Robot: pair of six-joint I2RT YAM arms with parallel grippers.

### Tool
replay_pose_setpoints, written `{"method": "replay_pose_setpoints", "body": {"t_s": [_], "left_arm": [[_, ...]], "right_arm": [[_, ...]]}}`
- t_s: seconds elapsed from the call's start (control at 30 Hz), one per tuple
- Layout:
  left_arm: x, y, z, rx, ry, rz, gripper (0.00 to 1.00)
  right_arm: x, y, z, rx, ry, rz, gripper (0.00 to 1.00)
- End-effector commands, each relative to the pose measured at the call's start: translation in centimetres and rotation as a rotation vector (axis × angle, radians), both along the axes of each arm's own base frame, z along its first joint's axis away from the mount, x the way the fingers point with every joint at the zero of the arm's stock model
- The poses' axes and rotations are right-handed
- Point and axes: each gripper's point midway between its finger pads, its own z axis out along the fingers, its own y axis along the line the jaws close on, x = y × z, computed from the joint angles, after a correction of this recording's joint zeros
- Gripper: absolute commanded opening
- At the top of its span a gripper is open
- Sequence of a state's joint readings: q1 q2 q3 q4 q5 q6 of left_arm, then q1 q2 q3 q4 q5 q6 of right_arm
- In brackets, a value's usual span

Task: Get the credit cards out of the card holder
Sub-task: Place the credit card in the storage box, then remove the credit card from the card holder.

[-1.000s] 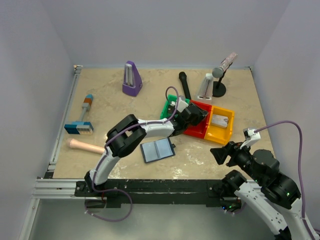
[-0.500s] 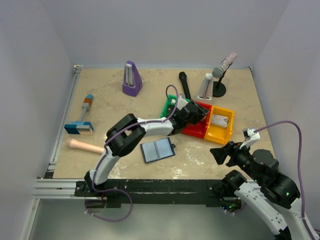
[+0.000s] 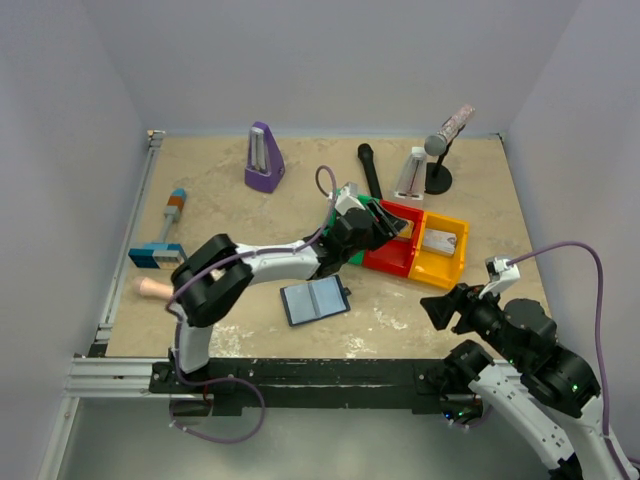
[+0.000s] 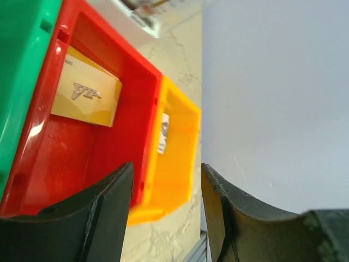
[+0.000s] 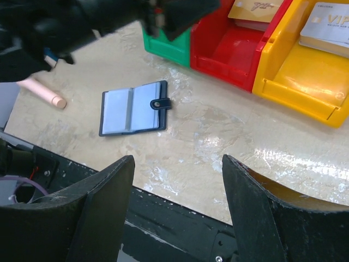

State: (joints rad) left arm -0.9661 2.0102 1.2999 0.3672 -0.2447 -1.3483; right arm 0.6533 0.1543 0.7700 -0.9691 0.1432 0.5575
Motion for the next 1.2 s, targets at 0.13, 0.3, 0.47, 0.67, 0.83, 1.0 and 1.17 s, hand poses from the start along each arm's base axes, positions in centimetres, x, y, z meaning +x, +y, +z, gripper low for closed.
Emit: {"method": "replay_pose_setpoints", "body": {"t_s": [0.13, 0.3, 0.47, 0.67, 0.83, 1.0, 1.17], "left_arm": [[-6.3, 9.1, 10.9, 0.095, -0.356, -0.073, 0.57], [-10.4, 18.7, 5.0, 0.370, -0.310, -0.044, 0.57], [-13.8, 26.0, -1.8, 0.552, -0.174, 0.006, 0.59], [-15.5, 29.7, -4.3, 0.540, -0.135, 0.075, 0.60], [-16.0, 30.4, -4.4, 0.537, -0.142, 0.067, 0.60], [-16.4, 31.2, -5.1, 0.541, -0.134, 0.077, 0.60], [-16.7, 32.0, -5.9, 0.516, -0.112, 0.103, 0.59]], "right_arm": [[0.5, 0.3, 0.3, 0.009, -0.025, 0.002, 0.70], [1.6, 4.1, -0.4, -0.011, 0.020, 0.150, 0.68], [3.4, 8.7, -2.4, -0.035, 0.147, 0.288, 0.66], [6.1, 12.8, -4.6, -0.241, 0.222, 0.352, 0.65], [8.5, 15.1, -6.2, -0.393, 0.268, 0.365, 0.68], [9.2, 17.0, -10.1, -0.494, 0.376, 0.411, 0.72], [10.4, 17.8, -12.8, -0.578, 0.434, 0.404, 0.72]]}}
